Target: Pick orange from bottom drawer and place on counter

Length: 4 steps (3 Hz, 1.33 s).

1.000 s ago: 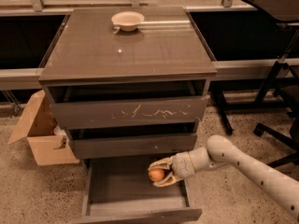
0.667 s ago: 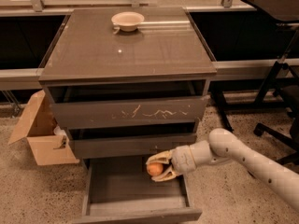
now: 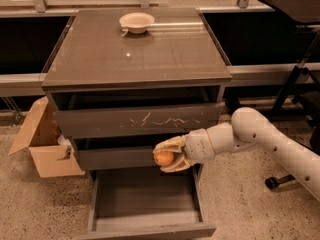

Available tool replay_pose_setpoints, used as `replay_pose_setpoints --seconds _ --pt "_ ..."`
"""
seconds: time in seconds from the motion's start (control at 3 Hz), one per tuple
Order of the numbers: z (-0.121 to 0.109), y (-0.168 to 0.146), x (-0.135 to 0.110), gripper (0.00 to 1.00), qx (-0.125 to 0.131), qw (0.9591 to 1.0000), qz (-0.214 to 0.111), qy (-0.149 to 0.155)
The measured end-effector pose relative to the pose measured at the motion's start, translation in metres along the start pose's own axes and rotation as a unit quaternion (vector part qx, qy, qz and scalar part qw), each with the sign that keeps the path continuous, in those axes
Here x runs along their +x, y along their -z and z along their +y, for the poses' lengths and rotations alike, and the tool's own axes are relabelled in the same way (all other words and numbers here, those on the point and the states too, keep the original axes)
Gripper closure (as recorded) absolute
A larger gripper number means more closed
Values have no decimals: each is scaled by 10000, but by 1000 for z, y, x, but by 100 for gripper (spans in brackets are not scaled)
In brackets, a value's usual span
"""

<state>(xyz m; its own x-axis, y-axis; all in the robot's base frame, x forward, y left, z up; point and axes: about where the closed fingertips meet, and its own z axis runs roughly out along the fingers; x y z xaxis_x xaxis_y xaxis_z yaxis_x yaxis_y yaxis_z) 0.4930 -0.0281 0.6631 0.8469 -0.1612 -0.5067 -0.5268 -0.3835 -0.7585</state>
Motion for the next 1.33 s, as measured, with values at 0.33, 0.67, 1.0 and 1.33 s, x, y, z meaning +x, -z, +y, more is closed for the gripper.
replay_pose_setpoints --seconds 0.33,0.67,1.0,1.33 --pt "-46 17 -27 100 -268 9976 151 627" --pt "-46 17 -27 100 -264 9976 153 628" --pt "-85 44 -36 100 173 9965 372 735" --pt "-126 74 -41 100 579 9955 538 515"
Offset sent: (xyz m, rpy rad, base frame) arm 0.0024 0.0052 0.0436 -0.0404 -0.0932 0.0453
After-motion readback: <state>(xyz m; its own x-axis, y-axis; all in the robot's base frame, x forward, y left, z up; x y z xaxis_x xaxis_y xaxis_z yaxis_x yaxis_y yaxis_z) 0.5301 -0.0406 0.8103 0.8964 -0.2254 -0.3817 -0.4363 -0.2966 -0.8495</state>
